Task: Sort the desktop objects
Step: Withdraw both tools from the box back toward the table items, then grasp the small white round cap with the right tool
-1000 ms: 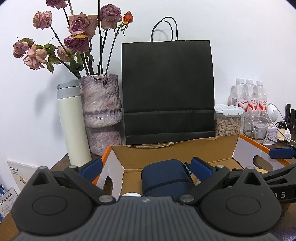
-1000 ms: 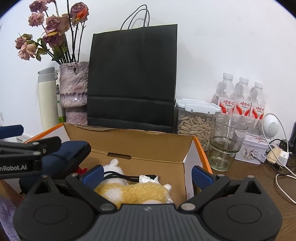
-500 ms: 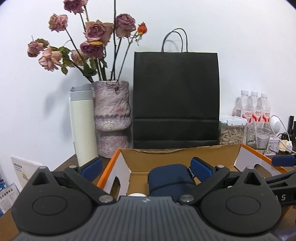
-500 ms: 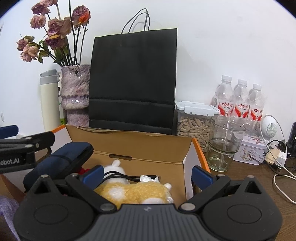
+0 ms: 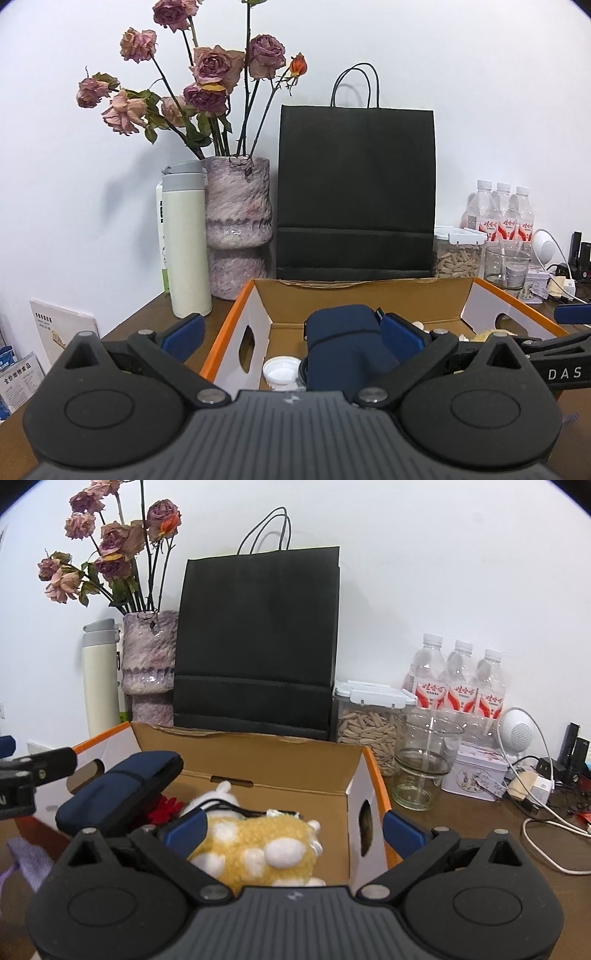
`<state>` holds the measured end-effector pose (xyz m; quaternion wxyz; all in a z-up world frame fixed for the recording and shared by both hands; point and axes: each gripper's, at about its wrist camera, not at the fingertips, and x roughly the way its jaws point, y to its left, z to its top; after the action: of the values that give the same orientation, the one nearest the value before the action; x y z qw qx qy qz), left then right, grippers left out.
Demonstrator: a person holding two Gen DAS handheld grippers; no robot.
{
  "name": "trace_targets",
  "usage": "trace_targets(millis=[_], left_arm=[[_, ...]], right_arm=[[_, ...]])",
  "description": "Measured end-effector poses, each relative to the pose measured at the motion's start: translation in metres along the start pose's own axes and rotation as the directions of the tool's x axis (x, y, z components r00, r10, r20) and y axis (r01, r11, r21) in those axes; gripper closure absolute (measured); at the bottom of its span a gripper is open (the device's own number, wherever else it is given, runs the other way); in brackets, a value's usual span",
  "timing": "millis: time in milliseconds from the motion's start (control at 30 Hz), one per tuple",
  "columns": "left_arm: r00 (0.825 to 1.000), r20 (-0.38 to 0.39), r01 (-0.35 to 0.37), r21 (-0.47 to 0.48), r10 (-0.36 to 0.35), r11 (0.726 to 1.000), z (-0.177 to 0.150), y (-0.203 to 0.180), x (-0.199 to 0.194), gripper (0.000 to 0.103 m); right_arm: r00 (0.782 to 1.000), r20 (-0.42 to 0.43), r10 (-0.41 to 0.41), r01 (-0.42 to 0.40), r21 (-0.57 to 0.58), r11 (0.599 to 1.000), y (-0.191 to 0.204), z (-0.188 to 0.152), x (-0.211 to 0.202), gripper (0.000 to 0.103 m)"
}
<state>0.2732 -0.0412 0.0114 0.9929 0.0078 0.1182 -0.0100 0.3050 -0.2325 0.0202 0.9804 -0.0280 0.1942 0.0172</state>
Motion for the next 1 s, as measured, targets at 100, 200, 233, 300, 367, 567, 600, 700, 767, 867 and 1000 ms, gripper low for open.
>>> trace_targets(millis=[100, 200, 233, 300, 367, 567, 600, 700, 767, 867, 1000], left_arm=[[1.000, -0.001, -0.006, -0.004, 0.006, 1.000, -0.003, 0.003, -0.008, 0.000], [1.000, -0.010, -0.012, -0.010, 0.012, 1.000, -0.005, 0.006, -0.015, 0.000], [1.000, -0.013, -0.014, -0.013, 0.014, 1.000, -0.006, 0.007, -0.017, 0.000], [1.000, -0.016, -0.017, -0.018, 0.016, 1.000, -0.008, 0.009, -0.023, 0.000], [1.000, -0.017, -0.018, -0.022, 0.018, 1.000, -0.009, 0.011, -0.029, 0.000], [1.000, -0.012, -0.013, -0.024, 0.013, 1.000, -0.012, 0.012, -0.047, 0.000], [1.000, -0.011, -0.011, -0.022, 0.010, 1.000, -0.013, 0.012, -0.050, 0.000], [1.000, -0.016, -0.001, -0.014, 0.001, 1.000, -0.015, 0.011, -0.059, 0.000], [1.000, -0.019, 0.004, -0.010, -0.004, 1.000, -0.018, 0.011, -0.066, 0.000], [1.000, -0.025, 0.015, -0.011, -0.015, 1.000, -0.021, 0.011, -0.077, 0.000], [0.998, -0.051, 0.024, -0.009, -0.025, 1.000, -0.028, 0.012, -0.091, 0.000]], right_arm=[[1.000, -0.003, -0.006, 0.006, -0.003, 1.000, -0.001, -0.005, -0.008, 0.002], [1.000, -0.008, -0.012, 0.012, -0.009, 1.000, -0.002, -0.010, -0.016, 0.002], [1.000, -0.006, -0.012, 0.012, -0.007, 1.000, -0.003, -0.011, -0.018, 0.001], [1.000, 0.002, -0.015, 0.015, 0.002, 1.000, -0.004, -0.013, -0.026, 0.001], [1.000, 0.012, -0.019, 0.019, 0.008, 1.000, -0.006, -0.015, -0.033, 0.001], [0.999, 0.032, -0.021, 0.021, 0.024, 1.000, -0.011, -0.022, -0.055, 0.001], [0.999, 0.032, -0.022, 0.021, 0.024, 0.999, -0.011, -0.023, -0.058, 0.001], [0.999, 0.026, -0.021, 0.021, 0.021, 1.000, -0.010, -0.027, -0.067, 0.001], [1.000, 0.020, -0.019, 0.019, 0.017, 1.000, -0.010, -0.031, -0.074, 0.001], [1.000, 0.015, -0.013, 0.013, 0.014, 1.000, -0.009, -0.036, -0.084, 0.001], [1.000, -0.011, -0.010, 0.010, 0.003, 1.000, -0.007, -0.044, -0.095, 0.001]])
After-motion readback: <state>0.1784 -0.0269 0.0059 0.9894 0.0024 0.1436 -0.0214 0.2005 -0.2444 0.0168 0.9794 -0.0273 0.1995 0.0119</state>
